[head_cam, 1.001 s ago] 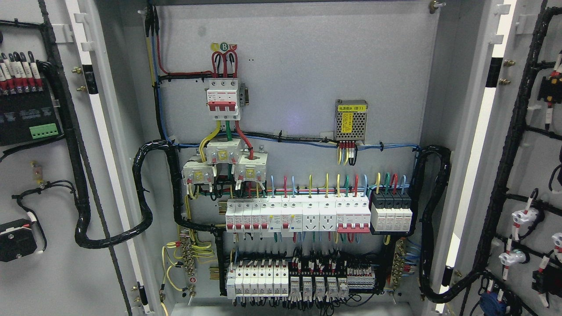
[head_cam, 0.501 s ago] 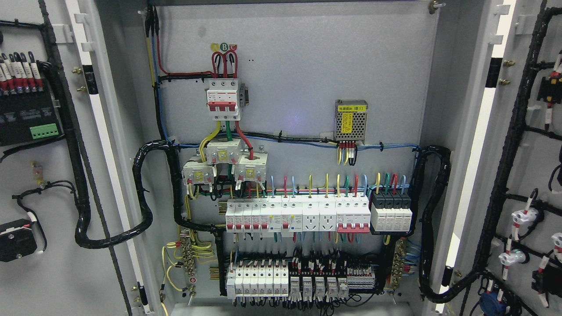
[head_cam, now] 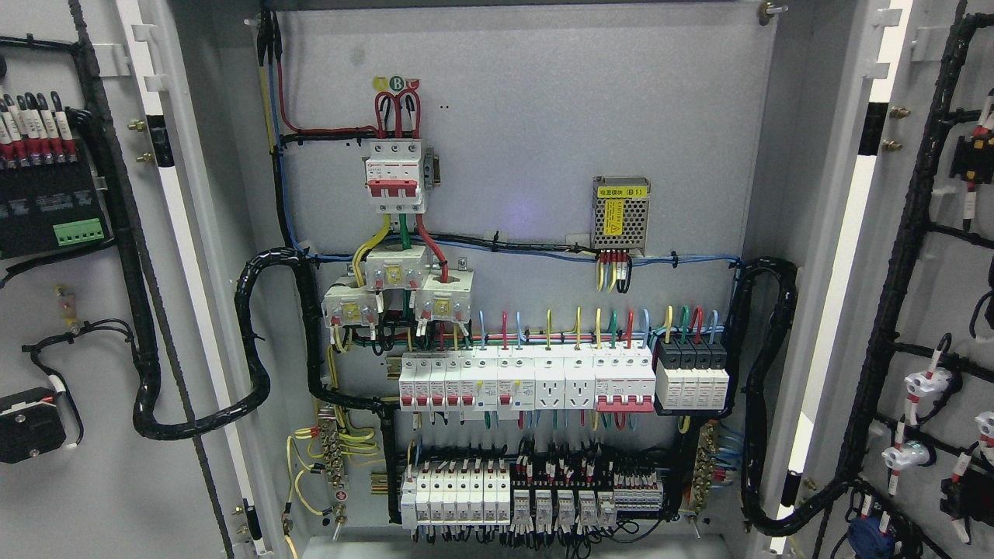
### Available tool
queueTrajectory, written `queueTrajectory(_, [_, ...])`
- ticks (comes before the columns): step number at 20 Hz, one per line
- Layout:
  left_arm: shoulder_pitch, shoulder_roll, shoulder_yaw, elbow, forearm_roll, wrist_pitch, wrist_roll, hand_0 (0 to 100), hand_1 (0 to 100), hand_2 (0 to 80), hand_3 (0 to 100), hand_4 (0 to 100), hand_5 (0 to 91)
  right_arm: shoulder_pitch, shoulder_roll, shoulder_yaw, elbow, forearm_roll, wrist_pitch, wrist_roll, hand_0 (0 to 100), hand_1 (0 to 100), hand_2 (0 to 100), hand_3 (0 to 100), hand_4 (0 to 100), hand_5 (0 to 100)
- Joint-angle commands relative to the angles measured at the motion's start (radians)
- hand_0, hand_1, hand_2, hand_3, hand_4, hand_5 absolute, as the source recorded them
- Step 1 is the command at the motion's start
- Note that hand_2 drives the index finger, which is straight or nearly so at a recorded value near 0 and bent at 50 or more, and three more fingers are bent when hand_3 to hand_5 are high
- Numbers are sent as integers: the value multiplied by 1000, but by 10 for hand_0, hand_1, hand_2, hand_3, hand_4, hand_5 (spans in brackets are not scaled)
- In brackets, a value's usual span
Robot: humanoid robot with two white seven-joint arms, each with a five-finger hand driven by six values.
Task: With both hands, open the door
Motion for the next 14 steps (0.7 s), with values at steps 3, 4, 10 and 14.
queueTrajectory(3, [-83, -57, -16, 439, -6, -17, -1, 0, 0, 0, 0, 43, 0, -32, 126, 70, 488, 109, 2, -5, 0, 0, 0, 0, 0, 0])
queueTrajectory(4, [-93, -57, -18, 470, -7, -17, -2, 0, 0, 0, 0, 43, 0, -44, 144, 70, 534, 119, 2, -7, 0, 0, 0, 0, 0, 0])
queueTrajectory(10, [-143, -86, -19, 666, -33, -17, -4, 0, 0, 0, 0, 44, 0, -176, 245, 59, 867, 129, 10, -8, 0, 0, 0, 0, 0, 0])
queueTrajectory(14, [-177, -109, -15, 793, -67, -15, -4, 0, 0, 0, 0, 44, 0, -290, 304, 50, 1106, 129, 13, -25, 0, 0, 0, 0, 0, 0])
